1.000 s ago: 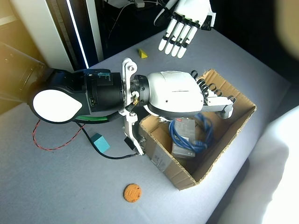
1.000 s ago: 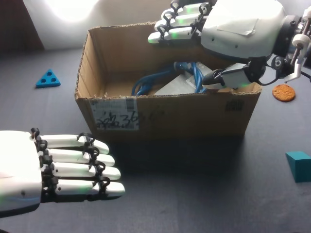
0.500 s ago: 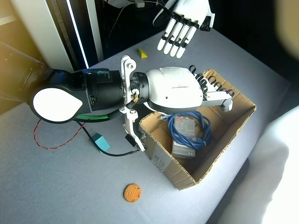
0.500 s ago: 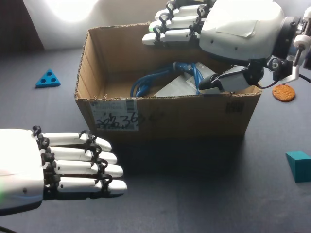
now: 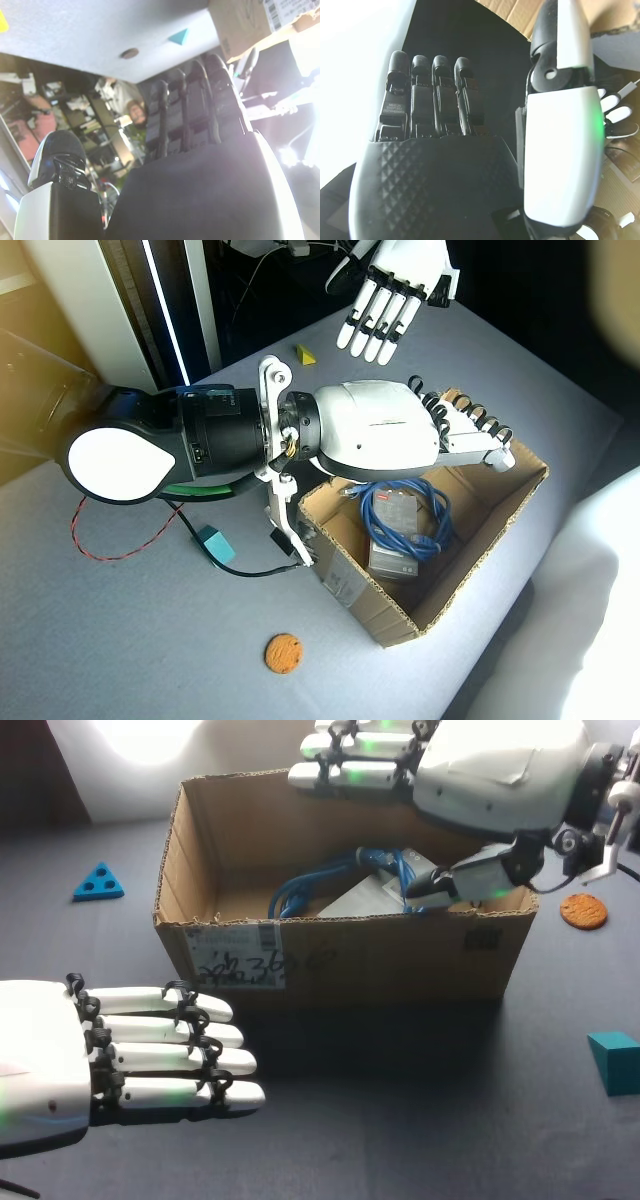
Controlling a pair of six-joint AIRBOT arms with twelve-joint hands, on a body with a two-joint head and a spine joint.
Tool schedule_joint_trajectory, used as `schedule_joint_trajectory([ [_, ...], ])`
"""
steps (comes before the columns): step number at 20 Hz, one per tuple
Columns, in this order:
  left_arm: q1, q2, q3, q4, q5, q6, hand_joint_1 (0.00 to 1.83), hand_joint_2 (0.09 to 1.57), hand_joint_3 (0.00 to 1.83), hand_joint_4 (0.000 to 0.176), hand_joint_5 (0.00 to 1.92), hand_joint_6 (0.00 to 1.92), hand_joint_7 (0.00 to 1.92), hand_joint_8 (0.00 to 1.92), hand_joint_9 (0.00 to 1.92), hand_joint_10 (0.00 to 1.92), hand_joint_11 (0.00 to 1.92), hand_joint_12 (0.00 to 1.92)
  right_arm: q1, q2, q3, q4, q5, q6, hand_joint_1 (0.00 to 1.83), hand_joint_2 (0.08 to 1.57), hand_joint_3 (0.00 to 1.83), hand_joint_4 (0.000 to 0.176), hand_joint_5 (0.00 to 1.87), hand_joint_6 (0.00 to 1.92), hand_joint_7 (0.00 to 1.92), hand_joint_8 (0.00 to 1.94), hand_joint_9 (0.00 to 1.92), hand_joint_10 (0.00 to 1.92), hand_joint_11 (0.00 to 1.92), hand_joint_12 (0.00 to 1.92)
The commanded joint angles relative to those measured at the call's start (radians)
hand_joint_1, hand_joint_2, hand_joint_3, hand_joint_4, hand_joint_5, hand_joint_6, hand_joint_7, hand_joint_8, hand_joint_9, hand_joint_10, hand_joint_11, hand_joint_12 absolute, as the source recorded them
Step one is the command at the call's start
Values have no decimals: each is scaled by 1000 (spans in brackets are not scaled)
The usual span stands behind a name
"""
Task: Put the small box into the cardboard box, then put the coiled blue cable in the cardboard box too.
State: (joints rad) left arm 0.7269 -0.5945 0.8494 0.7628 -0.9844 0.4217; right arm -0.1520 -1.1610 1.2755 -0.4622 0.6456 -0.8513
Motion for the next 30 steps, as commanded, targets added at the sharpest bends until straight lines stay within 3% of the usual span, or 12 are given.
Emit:
schedule_joint_trajectory([
  [1,-10,2,-3,-44,-97,0,210,1159,0,0,207,5,193,5,158,4,0,306,20,14,6,59,117,-10,1042,897,3,0,212,0,172,0,133,0,0,521],
  [4,-11,2,-2,-46,-97,0,219,1155,0,0,210,1,194,0,169,2,0,346,33,14,13,77,127,-10,981,889,0,0,240,4,201,4,169,9,0,635],
  [6,-11,2,-2,-47,-97,1,210,1147,0,0,240,0,239,3,217,6,0,445,41,18,13,84,140,-5,958,890,0,0,205,0,170,0,147,0,0,572],
  [9,-11,2,-4,-47,-97,1,203,1143,0,0,237,3,242,3,221,3,0,450,57,28,13,84,153,56,996,836,0,0,251,7,211,6,177,9,0,652],
  [11,-12,2,-5,-50,-97,1,248,1132,0,0,266,5,268,6,244,6,0,502,64,36,13,72,166,116,971,882,6,0,215,1,159,0,120,1,0,528],
  [15,-12,2,-5,-50,-97,2,209,1138,0,0,238,3,243,3,220,2,0,421,73,53,13,-46,218,294,930,840,0,0,241,4,191,4,161,8,0,648],
  [16,-12,2,-4,-51,-97,2,188,1143,2,0,228,1,232,1,212,0,0,419,74,60,13,-83,250,360,925,853,2,0,239,2,187,1,150,2,0,598],
  [17,-12,2,-4,-51,-97,2,200,1142,1,0,233,3,234,2,213,1,0,424,74,66,13,-119,280,415,943,835,0,0,285,8,241,9,207,15,0,727],
  [23,-12,4,-5,-51,-97,2,201,1138,0,0,249,8,237,6,206,6,0,409,66,84,10,-289,416,631,941,882,10,0,243,4,187,4,146,5,0,575],
  [26,-12,4,-4,-51,-97,2,223,1132,0,0,247,3,242,5,213,5,0,440,44,98,-18,-355,421,656,904,894,10,0,218,0,166,0,135,0,0,554],
  [30,-13,4,-4,-51,-97,2,227,1125,0,0,249,2,235,0,209,1,0,436,-13,137,-90,-467,430,656,932,818,0,0,262,8,208,7,201,14,0,747],
])
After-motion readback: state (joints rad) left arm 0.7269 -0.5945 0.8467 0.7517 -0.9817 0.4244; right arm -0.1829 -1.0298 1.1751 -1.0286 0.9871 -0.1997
